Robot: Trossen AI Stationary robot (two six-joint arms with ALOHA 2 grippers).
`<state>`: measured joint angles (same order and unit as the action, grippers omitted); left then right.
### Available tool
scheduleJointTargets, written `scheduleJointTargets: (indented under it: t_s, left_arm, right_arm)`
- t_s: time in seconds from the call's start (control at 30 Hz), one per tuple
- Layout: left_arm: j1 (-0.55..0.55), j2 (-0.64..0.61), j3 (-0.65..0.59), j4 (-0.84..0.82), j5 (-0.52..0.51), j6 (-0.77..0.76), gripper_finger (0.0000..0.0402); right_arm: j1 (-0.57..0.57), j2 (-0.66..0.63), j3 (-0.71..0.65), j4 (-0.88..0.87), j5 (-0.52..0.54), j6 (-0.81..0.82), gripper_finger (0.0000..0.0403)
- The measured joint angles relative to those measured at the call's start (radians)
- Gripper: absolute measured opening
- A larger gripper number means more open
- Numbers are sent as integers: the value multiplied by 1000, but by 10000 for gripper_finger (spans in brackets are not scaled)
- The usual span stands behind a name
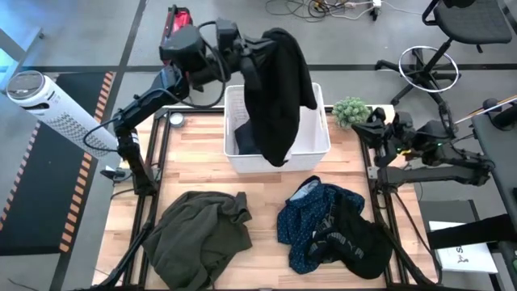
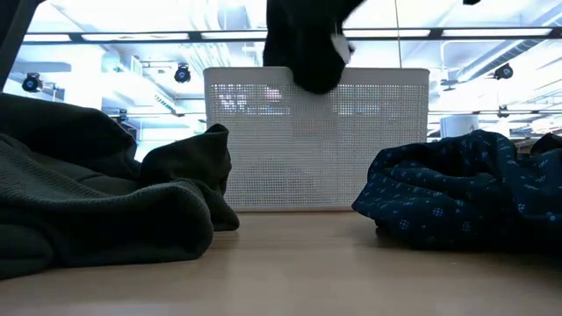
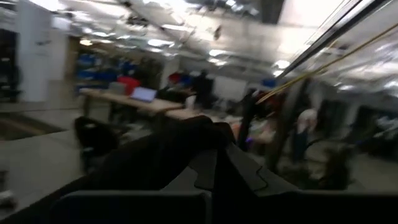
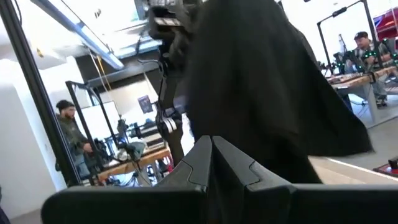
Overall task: Sort clothes
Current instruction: Put the black pants into the white bin
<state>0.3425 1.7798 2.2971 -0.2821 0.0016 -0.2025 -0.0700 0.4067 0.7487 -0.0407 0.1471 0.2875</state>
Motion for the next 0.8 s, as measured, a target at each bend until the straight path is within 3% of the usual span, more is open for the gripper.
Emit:
scheduleJointTargets:
  t_s: [0.23,0.43,0.57,0.8]
  left_arm:
    - [53,0,-150,2,-56,65,0]
    - [130,2,-273,165,-91,33,0]
    - [167,2,-280,234,-90,53,0]
    - [199,-2,-228,187,-40,58,0]
  right_arm:
    - [0,67,125,-66,-18,-73,0]
    - [0,146,247,-126,-19,-139,0]
    - [0,197,329,-204,-19,-180,0]
    - [0,263,435,-298,-19,-226,0]
